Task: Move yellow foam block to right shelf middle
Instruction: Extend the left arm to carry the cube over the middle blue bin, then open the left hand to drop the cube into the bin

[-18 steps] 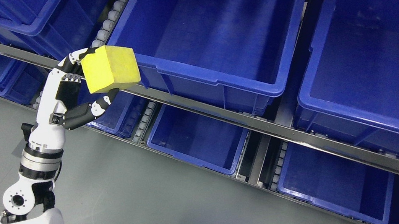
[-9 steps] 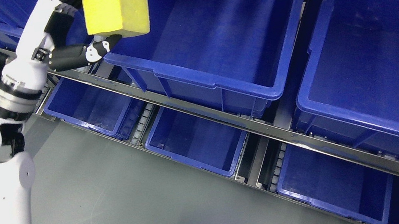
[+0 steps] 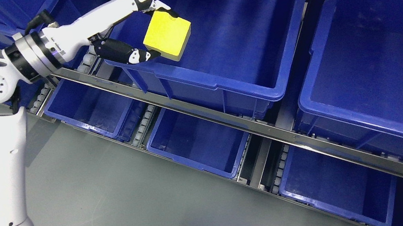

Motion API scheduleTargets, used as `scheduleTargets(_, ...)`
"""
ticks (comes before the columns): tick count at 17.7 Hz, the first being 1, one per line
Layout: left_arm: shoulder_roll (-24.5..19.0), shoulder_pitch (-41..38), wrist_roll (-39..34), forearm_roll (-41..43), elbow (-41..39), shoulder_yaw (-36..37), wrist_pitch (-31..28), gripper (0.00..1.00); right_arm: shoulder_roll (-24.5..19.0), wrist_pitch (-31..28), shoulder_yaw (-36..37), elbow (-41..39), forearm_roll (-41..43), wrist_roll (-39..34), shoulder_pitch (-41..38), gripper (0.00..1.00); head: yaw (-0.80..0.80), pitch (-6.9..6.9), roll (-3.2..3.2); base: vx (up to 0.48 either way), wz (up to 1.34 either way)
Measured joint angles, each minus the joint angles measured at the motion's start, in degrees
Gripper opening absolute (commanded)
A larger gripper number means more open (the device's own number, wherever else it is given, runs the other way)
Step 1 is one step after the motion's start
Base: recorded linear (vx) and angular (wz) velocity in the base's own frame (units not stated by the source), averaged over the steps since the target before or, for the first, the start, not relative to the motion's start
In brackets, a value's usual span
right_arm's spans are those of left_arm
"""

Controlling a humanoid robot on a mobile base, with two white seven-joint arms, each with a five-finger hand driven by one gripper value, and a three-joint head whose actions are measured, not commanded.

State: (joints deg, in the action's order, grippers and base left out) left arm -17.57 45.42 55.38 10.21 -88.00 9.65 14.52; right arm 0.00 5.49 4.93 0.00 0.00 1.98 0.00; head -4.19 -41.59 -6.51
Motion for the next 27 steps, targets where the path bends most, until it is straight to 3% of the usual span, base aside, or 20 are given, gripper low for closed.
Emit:
scheduleTargets(9,8.5,11.8,-0.5,14.1,16.0,5.2,4.0,0.5,0.0,0.0,0.0,0.0,0.0,0.0,0.0,1.0,0.0,-0.01,0.0,-0.001,0.0)
scheduleTargets(15,12.7,14.7,-4.2,18.9,25.6,8.0,4.1,0.88,0.0,0.0,0.0,0.0,0.0,0.0,0.0,1.0,0.0,-0.01,0.0,0.0,0.0)
scheduleTargets(16,13.2,14.9,-4.5,19.2,26.6,8.4,4.2,0.9,0.0,0.0,0.0,0.0,0.0,0.0,0.0,1.0,0.0,-0.01,0.0,0.0,0.0)
scheduleTargets(25,15.9,16.1,-7.3,19.4,32.1,9.0,4.0,0.99,0.0,0.0,0.0,0.0,0.0,0.0,0.0,1.0,0.0,-0.01,0.0,0.0,0.0)
scheduleTargets(27,16.2,16.2,-7.4,19.4,32.5,9.0,5.8,0.83,0.0,0.0,0.0,0.0,0.0,0.0,0.0,1.0,0.0,-0.01,0.0,0.0,0.0)
